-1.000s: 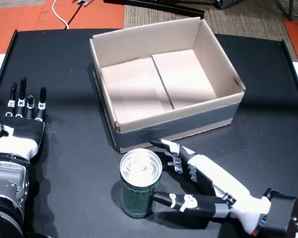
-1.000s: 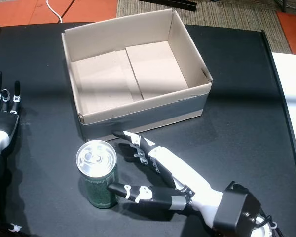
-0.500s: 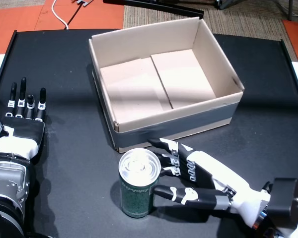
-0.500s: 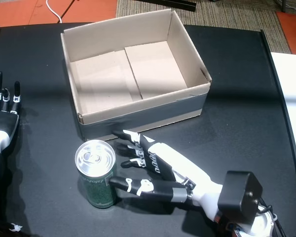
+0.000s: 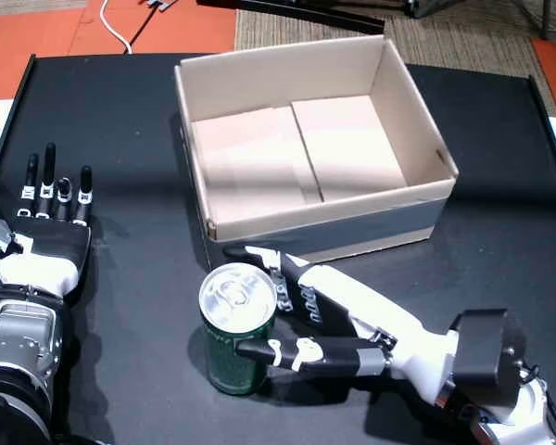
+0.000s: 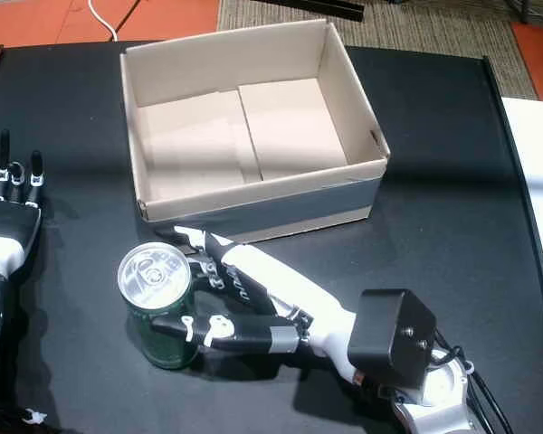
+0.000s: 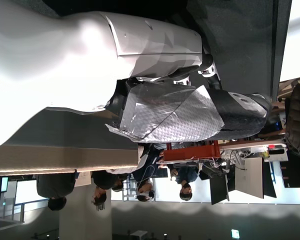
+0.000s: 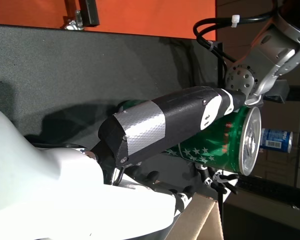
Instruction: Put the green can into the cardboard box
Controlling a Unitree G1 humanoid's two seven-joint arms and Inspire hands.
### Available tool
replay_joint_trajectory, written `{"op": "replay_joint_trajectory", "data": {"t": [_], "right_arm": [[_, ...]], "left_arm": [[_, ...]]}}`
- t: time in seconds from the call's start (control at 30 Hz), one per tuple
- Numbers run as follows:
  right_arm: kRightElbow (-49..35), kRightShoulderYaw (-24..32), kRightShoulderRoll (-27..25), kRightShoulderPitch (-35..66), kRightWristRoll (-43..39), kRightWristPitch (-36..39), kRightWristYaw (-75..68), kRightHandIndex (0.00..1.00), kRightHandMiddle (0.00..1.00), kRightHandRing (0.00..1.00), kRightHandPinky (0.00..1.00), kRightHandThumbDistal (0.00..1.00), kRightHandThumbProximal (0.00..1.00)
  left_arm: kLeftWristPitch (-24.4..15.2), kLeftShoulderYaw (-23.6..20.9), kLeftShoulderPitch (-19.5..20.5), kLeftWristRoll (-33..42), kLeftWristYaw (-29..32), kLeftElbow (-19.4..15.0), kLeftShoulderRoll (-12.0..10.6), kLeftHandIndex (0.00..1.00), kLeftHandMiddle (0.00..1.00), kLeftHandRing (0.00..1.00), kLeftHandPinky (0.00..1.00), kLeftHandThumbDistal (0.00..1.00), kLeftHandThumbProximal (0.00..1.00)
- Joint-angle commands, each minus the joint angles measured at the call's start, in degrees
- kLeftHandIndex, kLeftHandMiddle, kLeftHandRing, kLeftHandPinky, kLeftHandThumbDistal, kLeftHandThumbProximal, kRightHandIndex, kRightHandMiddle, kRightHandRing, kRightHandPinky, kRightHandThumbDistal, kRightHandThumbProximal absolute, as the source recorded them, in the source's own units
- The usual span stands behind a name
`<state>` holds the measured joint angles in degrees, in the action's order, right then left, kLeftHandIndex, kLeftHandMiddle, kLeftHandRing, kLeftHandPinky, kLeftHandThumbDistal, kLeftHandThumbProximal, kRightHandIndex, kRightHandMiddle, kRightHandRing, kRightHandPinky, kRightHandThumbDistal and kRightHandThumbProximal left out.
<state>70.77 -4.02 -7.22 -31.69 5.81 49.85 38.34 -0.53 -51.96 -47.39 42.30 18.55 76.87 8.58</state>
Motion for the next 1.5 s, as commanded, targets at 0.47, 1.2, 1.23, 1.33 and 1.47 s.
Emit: {"op": "replay_joint_trajectory", "data": {"t": [0.47,1.2,1.23,1.33,1.47], "right_arm": [[1.77,-0.26,0.88,-1.81,0.47,-0.15,1.83,0.86,0.90,0.93,0.99,1.00,0.64],[4.37,-5.26,3.83,-7.19,6.33,-7.58,1.50,0.79,0.83,0.87,0.90,1.00,0.55],[4.48,-4.98,4.14,-7.21,6.00,-7.84,1.82,0.78,0.82,0.86,0.89,1.00,0.54],[4.73,-4.75,5.07,-7.47,5.91,-8.25,1.95,0.75,0.74,0.75,0.76,1.00,0.36],[4.78,-5.38,6.49,-7.29,7.00,-7.96,-0.78,0.26,0.30,0.35,0.41,0.23,0.10]], "left_arm": [[-0.53,-0.06,0.83,-0.36,-1.11,0.28,-1.10,0.25,0.32,0.68,0.93,0.47,1.00],[-1.19,-1.18,0.05,1.00,-2.20,0.14,-2.08,0.19,0.29,0.55,0.80,0.58,0.81],[-1.20,-1.09,0.07,0.92,-2.10,0.12,-2.09,0.20,0.30,0.57,0.83,0.56,0.84],[-1.06,-1.04,0.23,0.89,-1.54,0.10,-2.05,0.21,0.31,0.58,0.86,0.52,0.86],[-1.48,-0.92,0.22,0.72,-1.92,0.08,-2.12,0.21,0.30,0.59,0.86,0.50,0.88]]}}
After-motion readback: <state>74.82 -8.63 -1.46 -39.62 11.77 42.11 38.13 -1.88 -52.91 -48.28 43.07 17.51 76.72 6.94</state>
